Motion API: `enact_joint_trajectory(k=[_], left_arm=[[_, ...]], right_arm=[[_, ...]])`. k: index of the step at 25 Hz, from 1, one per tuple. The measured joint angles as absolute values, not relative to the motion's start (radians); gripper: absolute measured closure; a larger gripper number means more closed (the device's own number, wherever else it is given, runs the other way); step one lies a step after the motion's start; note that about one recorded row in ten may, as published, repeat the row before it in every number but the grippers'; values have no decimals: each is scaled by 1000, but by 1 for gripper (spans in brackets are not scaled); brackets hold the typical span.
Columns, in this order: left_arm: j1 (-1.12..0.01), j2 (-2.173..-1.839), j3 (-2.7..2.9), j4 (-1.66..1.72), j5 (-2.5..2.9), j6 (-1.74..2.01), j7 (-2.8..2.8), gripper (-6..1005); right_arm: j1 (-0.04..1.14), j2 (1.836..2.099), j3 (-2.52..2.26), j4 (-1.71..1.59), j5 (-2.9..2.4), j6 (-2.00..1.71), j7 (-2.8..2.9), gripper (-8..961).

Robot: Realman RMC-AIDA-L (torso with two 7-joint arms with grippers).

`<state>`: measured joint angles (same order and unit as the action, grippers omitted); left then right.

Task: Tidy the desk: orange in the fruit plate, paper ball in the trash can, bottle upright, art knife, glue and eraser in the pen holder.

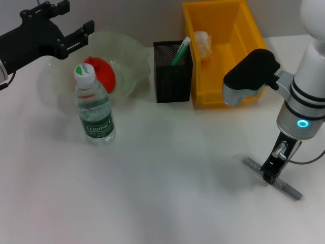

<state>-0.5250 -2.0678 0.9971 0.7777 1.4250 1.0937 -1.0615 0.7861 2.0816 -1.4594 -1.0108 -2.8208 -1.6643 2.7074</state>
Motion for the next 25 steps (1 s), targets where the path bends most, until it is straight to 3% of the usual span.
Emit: enact_joint_trajectory(k=[7,25], left_arm=[[-529,-2068,997,778,1425,1094,-1060,314],[-533,-2068,997,778,1425,1094,-1049,313]], right_arm=[[788,2081,-1462,-1006,-2821,-1664,2707,806],[766,2082,-1438,-1197,-2784,-1641,2688,822]])
